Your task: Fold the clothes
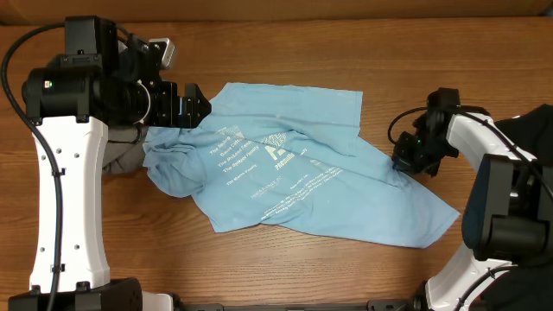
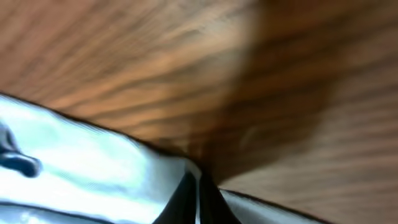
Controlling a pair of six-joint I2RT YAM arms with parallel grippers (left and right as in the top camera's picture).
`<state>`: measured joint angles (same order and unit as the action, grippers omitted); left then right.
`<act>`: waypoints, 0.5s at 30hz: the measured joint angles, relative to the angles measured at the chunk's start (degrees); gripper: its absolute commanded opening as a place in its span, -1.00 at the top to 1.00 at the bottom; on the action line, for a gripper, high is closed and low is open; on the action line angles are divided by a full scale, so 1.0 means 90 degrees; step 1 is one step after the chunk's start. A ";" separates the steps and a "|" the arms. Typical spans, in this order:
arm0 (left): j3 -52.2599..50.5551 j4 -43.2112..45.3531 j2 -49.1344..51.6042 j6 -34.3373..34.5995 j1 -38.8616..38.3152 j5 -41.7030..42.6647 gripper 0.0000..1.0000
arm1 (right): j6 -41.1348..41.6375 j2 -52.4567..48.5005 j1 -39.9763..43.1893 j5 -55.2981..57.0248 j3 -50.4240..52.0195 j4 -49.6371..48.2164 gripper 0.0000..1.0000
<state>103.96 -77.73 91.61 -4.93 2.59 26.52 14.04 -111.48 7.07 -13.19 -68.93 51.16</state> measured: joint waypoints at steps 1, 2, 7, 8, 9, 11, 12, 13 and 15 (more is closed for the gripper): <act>0.0000 0.0000 0.0000 0.0000 0.0000 0.0000 -1.00 | 0.0046 -0.0002 0.0000 -0.0044 -0.0002 -0.0044 0.92; 0.0000 0.0000 0.0000 0.0000 0.0000 0.0000 -1.00 | 0.0085 -0.0007 0.0000 -0.0070 -0.0012 -0.0053 0.92; 0.0000 0.0024 0.0000 0.0000 0.0000 0.0000 -1.00 | 0.0204 -0.0357 0.0051 -0.0058 -0.0763 -0.0036 0.92; 0.0000 0.0051 0.0000 0.0000 0.0000 0.0000 -1.00 | 0.0226 -0.0483 0.0097 -0.0036 -0.1146 -0.0036 0.92; 0.0000 0.0070 0.0000 0.0000 0.0000 0.0002 -1.00 | 0.0236 -0.0546 0.0146 -0.0041 -0.1472 -0.0061 0.92; 0.0000 0.0112 0.0000 0.0000 0.0000 0.0002 -1.00 | 0.0284 -0.0631 0.0296 -0.0036 -0.2404 -0.0087 0.92; 0.0000 0.0124 0.0000 0.0000 0.0000 0.0002 -1.00 | 0.0321 -0.0634 0.0389 -0.0039 -0.2924 -0.0109 0.92; 0.0000 0.0124 0.0000 0.0000 0.0000 0.0002 -1.00 | 0.0347 -0.0634 0.0471 -0.0036 -0.3366 -0.0170 0.92; 0.0000 0.0121 0.0000 0.0000 0.0000 0.0002 -1.00 | 0.0469 -0.0631 0.0636 -0.0027 -0.4172 -0.0231 0.04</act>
<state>103.96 -76.64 91.61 -4.93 2.59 26.55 18.26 -117.16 12.80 -13.43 -106.48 49.08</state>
